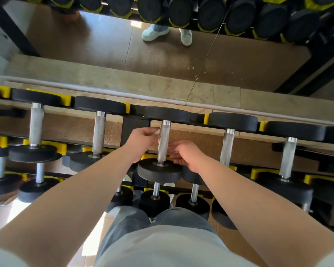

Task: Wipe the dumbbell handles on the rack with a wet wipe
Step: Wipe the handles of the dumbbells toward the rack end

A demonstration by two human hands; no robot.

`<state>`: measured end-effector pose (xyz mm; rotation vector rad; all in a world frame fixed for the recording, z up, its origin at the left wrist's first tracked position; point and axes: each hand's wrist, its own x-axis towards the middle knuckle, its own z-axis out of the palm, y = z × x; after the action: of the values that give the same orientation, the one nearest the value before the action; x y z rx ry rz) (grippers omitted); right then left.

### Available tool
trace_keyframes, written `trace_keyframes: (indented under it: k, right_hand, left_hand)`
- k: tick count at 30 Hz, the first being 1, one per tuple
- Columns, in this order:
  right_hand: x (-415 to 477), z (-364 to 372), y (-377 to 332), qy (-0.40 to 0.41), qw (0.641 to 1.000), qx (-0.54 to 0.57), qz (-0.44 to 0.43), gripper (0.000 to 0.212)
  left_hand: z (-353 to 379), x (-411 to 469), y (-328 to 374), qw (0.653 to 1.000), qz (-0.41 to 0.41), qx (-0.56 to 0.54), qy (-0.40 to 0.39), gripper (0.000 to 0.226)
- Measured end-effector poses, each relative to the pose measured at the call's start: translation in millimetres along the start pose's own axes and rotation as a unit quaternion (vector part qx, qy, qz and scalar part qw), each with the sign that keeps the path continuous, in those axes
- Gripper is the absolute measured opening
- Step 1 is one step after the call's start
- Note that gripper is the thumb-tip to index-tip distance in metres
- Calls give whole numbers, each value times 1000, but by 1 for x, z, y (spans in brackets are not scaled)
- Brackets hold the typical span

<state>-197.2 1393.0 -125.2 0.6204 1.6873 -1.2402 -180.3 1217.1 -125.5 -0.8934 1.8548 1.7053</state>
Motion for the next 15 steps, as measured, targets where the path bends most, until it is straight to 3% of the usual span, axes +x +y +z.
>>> trace_keyframes:
  k: [3, 5, 6, 8, 10, 12, 14, 15]
  right_hand:
    - [-1, 5, 0, 5, 1000, -3, 15, 24]
    - [0, 12, -1, 17, 999, -18, 26, 23]
    - [0, 14, -2, 24, 999, -27, 31, 22]
    - [0, 16, -5, 28, 998, -48, 34, 18]
    - [-1, 15, -7, 11, 998, -47, 26, 19]
    - [-3, 12, -9, -2, 999, -33, 14, 22]
    - [-5, 10, -9, -5, 1000, -26, -2, 24]
    - [-5, 9, -9, -4, 1000, -23, -8, 25]
  left_hand:
    - [-6, -6, -8, 983, -10, 178, -45, 38]
    - [-7, -13, -7, 931, -40, 349, -104, 33]
    - [-7, -13, -8, 916, -49, 383, -107, 32]
    - [-5, -12, -9, 947, -76, 303, -71, 37]
    - [-4, -9, -4, 991, -85, 98, -24, 48]
    - [0, -7, 8, 996, -54, -74, -6, 45]
    - [4, -6, 18, 995, -10, -99, 12, 35]
    - [6, -6, 21, 998, 15, -45, 27, 29]
